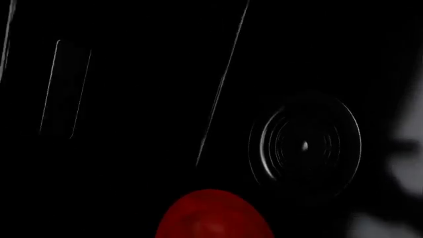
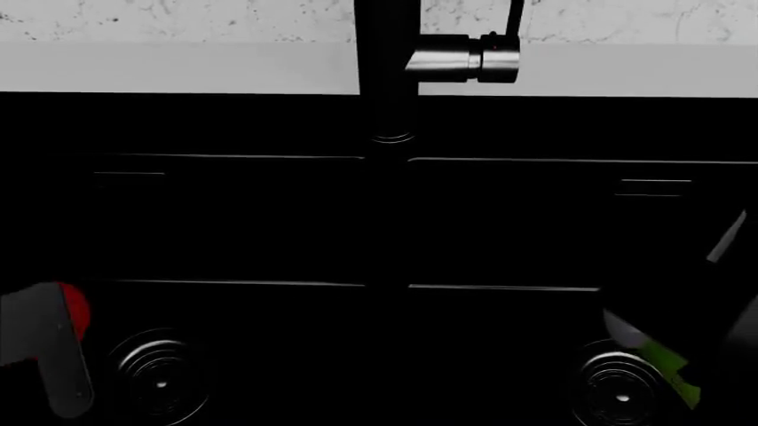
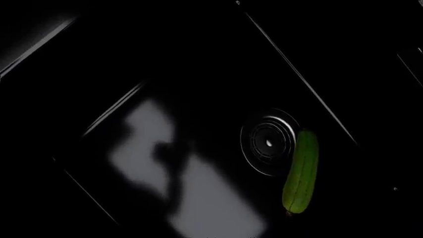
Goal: Pick the vegetables from the sink and place them on the cutting board.
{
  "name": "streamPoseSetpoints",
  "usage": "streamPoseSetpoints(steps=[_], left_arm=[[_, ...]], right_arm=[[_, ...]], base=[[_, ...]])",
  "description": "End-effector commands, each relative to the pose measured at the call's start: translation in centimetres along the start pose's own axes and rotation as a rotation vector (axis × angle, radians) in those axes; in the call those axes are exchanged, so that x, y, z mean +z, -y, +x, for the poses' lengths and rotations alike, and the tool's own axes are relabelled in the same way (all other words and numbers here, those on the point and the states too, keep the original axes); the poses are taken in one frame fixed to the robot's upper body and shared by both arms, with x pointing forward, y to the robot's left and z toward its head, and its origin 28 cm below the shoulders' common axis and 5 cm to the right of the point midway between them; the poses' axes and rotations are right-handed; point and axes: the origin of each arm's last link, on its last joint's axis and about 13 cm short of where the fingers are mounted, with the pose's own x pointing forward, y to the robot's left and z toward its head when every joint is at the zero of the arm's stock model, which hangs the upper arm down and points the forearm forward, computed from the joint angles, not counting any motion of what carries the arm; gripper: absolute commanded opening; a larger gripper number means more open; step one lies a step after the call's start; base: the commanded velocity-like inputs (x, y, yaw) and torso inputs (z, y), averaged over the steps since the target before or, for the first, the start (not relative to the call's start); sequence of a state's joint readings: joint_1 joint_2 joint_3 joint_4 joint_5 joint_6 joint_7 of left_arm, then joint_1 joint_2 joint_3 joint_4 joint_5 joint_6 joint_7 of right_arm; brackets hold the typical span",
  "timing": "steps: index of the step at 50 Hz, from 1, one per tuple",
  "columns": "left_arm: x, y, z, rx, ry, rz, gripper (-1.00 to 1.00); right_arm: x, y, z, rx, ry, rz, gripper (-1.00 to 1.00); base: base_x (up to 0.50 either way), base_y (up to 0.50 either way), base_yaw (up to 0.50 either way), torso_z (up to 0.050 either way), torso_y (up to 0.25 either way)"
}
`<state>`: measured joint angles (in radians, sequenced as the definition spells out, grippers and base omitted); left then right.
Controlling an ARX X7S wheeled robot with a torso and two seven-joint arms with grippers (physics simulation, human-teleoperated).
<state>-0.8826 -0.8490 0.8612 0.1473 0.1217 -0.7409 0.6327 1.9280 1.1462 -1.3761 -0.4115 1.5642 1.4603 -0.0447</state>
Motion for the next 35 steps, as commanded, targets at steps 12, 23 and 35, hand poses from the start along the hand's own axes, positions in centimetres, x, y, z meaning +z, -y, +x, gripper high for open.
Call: streamPoseSetpoints(steps=[12,23,35], left_arm=[[-0.2,0.2,-0.8,0.057,0.101,-0.090,-1.00],[-0.1,0.4,-0.8,0.053,0.102,-0.078,-1.00],[-0.3,0.9,-0.5,0.045,0.093,-0.072,-1.00]], right_arm=[[1.4,1.6,2.7,-0.061,-0.141,0.004,1.00],[2.1,3.7,6.0,-0.155,-0.116,0.039,1.00],[1.9,3.9,8.9,-0.155,-0.179,0.034,1.00]], base=[[0.04,0.00,0.00,0.000,0.000],[0.04,0.00,0.00,0.000,0.000],[0.04,0.00,0.00,0.000,0.000]])
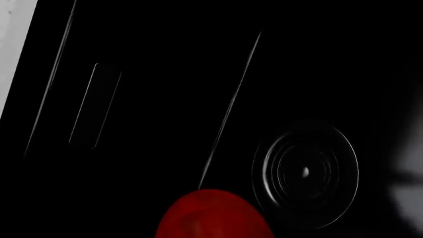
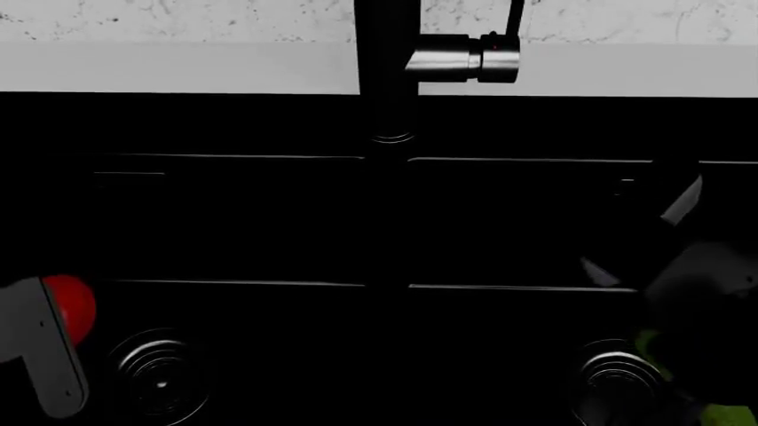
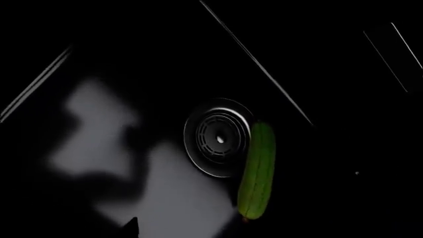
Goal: Pick the vegetables from the sink and place them on the cutting board.
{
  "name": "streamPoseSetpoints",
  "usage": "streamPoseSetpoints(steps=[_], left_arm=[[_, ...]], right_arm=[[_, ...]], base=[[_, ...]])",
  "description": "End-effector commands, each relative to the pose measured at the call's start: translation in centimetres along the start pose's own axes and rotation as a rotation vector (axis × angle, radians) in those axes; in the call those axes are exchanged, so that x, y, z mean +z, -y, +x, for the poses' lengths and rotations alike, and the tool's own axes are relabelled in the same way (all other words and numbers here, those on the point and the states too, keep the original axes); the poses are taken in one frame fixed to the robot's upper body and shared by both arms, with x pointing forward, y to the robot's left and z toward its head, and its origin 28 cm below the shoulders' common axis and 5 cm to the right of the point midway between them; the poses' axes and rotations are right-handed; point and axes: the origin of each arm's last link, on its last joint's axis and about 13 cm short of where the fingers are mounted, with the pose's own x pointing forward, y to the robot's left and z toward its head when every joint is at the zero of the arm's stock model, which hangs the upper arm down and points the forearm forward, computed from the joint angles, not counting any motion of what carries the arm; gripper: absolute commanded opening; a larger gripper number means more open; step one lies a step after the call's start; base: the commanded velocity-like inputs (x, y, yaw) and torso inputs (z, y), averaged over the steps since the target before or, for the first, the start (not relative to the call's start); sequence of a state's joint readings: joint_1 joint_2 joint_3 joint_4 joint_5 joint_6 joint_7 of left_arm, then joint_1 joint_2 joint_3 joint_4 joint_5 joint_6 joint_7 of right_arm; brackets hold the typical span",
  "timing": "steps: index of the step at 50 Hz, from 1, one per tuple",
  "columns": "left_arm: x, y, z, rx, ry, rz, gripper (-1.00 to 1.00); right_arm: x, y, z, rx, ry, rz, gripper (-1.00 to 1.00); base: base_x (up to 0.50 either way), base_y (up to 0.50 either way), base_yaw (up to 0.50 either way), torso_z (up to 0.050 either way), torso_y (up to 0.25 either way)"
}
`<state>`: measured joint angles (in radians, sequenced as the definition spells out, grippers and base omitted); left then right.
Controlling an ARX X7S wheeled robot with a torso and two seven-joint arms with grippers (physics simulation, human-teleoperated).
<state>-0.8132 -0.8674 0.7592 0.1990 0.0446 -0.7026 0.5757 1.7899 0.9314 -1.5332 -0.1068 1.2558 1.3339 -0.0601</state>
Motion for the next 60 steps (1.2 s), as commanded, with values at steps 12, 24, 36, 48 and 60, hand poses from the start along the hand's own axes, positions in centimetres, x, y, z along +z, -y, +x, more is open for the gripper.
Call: streamPoseSetpoints(steps=[12,24,36,48,60], left_arm=[[-0.2,0.6,0.7,-0.006,0.003,-0.008,-1.00],[-1.1,0.8,2.1,-0.016,0.007,-0.009,-1.00],[-1.0,1.0,2.3,-0.016,0.002,-0.003,-1.00],[-0.4,1.4,2.0,-0.028,0.003,-0.009,-1.00],[-0.4,1.4,2.3,-0.036,-0.002,-0.007,-1.00]], right_arm=[[-0.5,0.4,5.9,-0.028,-0.114,-0.001,1.00],[-0.2,1.4,8.0,-0.182,-0.060,0.071,1.00],[-0.9,0.9,10.5,-0.180,-0.104,0.056,1.00],[-1.5,1.4,12.3,-0.265,-0.092,0.088,1.00],[-2.1,0.9,15.6,-0.246,-0.084,0.095,1.00]], base=[[0.04,0.00,0.00,0.000,0.000],[0.04,0.00,0.00,0.000,0.000],[0.04,0.00,0.00,0.000,0.000],[0.04,0.00,0.00,0.000,0.000],[0.04,0.00,0.00,0.000,0.000]])
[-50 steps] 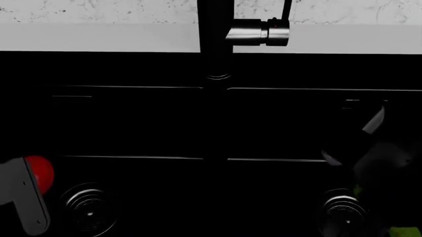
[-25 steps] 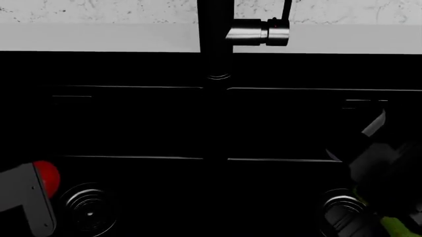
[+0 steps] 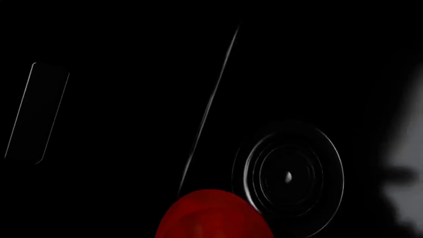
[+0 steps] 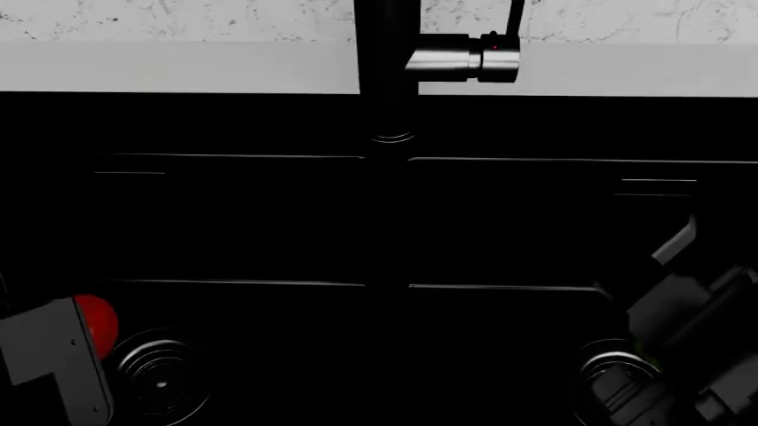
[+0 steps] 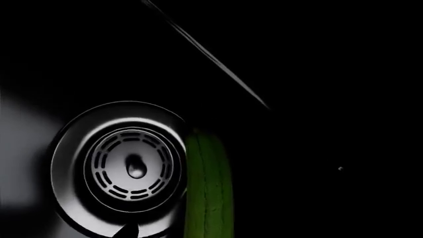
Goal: Pick the vegetables from the sink and place them on the cutting board.
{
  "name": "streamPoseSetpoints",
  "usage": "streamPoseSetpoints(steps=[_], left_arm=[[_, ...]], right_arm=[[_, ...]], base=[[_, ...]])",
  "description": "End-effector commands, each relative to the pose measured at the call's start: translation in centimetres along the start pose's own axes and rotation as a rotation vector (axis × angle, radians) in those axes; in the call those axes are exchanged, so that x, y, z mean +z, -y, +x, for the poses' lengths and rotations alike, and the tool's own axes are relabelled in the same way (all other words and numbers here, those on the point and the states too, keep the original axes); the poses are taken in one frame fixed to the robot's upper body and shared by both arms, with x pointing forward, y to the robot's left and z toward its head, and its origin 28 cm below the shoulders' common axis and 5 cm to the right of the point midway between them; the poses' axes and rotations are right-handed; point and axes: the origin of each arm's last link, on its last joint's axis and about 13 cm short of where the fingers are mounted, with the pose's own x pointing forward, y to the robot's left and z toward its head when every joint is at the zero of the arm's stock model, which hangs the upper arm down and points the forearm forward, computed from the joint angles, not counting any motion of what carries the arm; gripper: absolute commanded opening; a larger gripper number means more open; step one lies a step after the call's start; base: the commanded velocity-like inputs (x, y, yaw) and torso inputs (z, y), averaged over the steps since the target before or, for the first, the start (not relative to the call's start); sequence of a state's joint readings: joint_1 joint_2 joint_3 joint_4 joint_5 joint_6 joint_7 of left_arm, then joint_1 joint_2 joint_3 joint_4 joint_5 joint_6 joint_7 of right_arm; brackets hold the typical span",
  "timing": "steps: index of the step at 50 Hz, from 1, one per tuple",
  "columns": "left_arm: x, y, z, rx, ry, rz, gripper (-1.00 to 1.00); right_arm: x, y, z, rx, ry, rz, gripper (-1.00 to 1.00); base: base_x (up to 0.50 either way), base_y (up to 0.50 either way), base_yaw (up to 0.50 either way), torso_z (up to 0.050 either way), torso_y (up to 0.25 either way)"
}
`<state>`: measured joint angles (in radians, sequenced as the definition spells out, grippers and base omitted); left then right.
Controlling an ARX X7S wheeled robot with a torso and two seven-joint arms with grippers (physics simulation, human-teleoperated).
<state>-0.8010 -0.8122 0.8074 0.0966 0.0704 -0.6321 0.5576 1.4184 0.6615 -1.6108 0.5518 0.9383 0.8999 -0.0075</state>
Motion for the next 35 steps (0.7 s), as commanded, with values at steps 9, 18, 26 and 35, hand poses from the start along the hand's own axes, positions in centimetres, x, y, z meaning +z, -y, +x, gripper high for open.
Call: streamPoseSetpoints(steps=[9,18,26,35], left_arm=[[0.2,0.3,0.3,0.002,-0.007,-0.022,-1.00],[-0.2,0.4,1.0,0.001,0.000,-0.029,-1.00],[0.0,0.5,0.9,0.004,-0.012,-0.027,-1.00],[0.4,0.2,0.6,0.012,-0.029,-0.026,-1.00]], right_arm=[[-1.9,-0.8,3.3,-0.024,-0.018,0.032,1.00],[-3.1,-0.8,3.4,-0.041,-0.052,0.053,1.00],[-3.4,-0.7,4.4,-0.044,-0.055,0.059,1.00],[-3.8,-1.4,6.7,-0.016,-0.052,0.075,1.00]], base=[[0.04,0.00,0.00,0.000,0.000],[0.04,0.00,0.01,0.000,0.000],[0.05,0.00,0.01,0.000,0.000],[0.04,0.00,0.00,-0.002,0.000]])
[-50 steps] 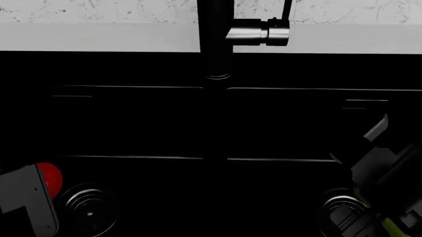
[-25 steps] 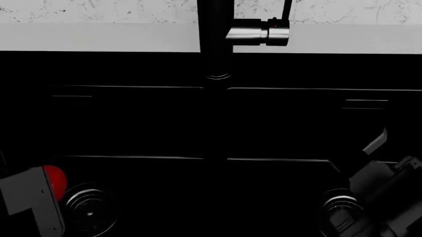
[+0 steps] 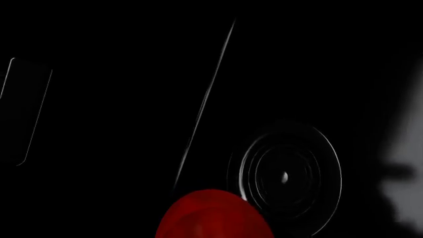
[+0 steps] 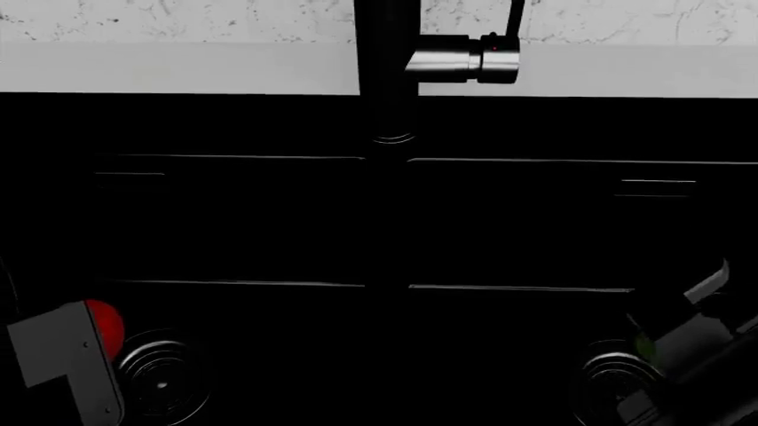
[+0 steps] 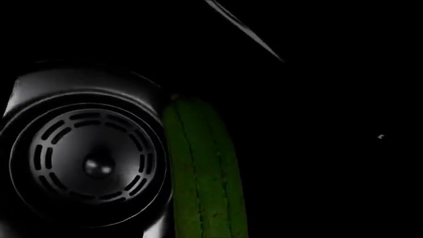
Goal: Pick the vegetables from the sink and place them on the cutting board.
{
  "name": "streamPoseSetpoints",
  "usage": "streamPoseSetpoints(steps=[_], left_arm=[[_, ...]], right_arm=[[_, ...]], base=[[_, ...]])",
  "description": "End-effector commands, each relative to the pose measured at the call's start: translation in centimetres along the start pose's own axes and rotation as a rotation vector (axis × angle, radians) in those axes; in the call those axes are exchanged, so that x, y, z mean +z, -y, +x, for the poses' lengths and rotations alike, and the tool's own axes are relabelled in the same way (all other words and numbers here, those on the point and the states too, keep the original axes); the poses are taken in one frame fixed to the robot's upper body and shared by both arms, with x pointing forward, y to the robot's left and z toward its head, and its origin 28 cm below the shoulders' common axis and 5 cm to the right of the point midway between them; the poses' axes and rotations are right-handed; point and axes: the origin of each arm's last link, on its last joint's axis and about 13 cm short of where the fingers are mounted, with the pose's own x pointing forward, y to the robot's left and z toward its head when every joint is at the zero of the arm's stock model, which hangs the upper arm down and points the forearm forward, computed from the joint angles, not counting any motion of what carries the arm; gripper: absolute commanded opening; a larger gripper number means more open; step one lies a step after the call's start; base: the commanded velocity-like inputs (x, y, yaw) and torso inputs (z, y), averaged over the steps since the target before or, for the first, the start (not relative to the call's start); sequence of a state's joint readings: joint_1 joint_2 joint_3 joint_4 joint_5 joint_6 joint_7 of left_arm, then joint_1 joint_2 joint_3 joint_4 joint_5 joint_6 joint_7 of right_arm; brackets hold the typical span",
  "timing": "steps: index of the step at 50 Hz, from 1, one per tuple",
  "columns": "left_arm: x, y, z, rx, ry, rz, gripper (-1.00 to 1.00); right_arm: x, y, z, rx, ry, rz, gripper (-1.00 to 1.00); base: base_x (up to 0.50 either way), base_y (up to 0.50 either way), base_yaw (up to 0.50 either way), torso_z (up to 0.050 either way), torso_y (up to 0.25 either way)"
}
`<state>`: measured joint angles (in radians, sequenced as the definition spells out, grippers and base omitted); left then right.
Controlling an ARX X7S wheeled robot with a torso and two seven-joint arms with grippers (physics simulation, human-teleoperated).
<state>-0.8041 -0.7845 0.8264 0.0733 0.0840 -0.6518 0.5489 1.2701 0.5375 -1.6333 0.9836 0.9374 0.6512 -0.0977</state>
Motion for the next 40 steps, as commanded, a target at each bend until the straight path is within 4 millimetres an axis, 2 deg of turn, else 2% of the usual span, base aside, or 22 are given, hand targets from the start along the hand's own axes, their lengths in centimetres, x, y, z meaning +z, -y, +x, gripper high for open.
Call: streamPoseSetpoints(steps=[1,13,14,28,29,34,40], left_arm=[[0.2,-0.2,-0.1,0.018,-0.011,-0.022,-1.00],[0.2,0.2,0.3,0.012,-0.021,-0.027,-1.00],[0.2,0.2,0.3,0.012,-0.021,-0.030,-1.00],[-0.3,0.6,0.7,-0.016,0.030,-0.095,-1.00],[-0.2,0.5,0.6,-0.017,0.066,-0.121,-1.00],[-0.1,0.9,0.0,0.004,0.148,-0.096,-1.00],[-0.1,1.7,-0.2,-0.033,0.177,-0.153,-1.00]], right_arm=[[-0.7,-0.8,2.0,-0.005,-0.002,-0.039,1.00],[-2.3,-1.4,2.6,0.003,-0.044,-0.028,1.00],[-2.3,-1.4,2.6,0.007,-0.049,-0.035,-1.00],[-2.1,-0.9,2.0,0.008,-0.054,-0.054,-1.00],[-2.4,-0.4,1.3,-0.001,-0.066,-0.053,-1.00],[-0.7,0.3,-3.8,-0.020,0.074,-0.125,-1.00],[-1.6,0.1,-8.1,-0.012,0.122,-0.145,-1.00]], base=[[0.05,0.00,0.01,-0.013,-0.018],[0.05,0.00,0.01,-0.014,-0.018],[0.05,0.00,0.01,-0.014,-0.018],[0.05,0.00,0.01,-0.011,-0.013],[0.05,0.00,0.01,-0.010,-0.013],[0.04,0.00,0.00,0.000,-0.002],[0.04,0.00,0.00,0.000,0.125]])
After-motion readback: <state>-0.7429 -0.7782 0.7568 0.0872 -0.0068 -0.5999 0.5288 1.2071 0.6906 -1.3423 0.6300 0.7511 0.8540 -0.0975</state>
